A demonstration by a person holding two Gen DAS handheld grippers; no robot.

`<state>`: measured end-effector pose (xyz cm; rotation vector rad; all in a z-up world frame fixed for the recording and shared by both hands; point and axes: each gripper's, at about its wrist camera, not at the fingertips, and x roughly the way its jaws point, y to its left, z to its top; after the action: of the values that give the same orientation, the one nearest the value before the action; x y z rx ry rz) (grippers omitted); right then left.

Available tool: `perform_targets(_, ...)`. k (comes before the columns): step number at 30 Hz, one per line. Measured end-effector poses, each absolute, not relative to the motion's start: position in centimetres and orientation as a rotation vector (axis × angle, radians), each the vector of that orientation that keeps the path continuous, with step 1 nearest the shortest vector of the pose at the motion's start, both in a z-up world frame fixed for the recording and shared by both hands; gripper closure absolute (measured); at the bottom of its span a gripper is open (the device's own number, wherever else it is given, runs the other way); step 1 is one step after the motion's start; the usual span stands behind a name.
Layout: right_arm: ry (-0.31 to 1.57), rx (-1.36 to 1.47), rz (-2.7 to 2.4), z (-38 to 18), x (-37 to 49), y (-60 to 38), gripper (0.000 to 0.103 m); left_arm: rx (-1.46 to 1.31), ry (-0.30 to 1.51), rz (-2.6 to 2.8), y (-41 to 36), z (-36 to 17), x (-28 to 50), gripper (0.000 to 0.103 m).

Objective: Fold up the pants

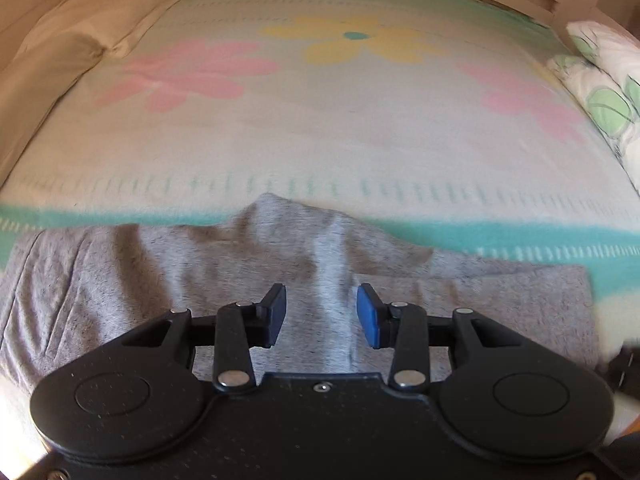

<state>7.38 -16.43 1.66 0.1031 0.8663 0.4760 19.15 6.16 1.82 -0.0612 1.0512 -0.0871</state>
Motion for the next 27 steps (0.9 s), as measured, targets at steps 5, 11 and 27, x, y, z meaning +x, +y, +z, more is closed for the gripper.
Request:
perform_targets(5, 0.979, 0.238, 0.209, -0.7, 10.2, -22.2, 0.089, -0.009, 1.124, -0.185, 3.5, -0.1, 17.6, 0.055)
perform_targets(11, 1.101, 0.273, -0.001, -4.7, 11.7, -25.4, 0.099, 0.054, 1.215, -0.189, 2.2, -2.6, 14.9, 0.048)
perform_targets(27, 0.989, 0.255, 0.289, -1.4, 10.3, -16.4, 0.098, -0.162, 1.077, 0.161, 15.4, 1.1, 14.9, 0.047)
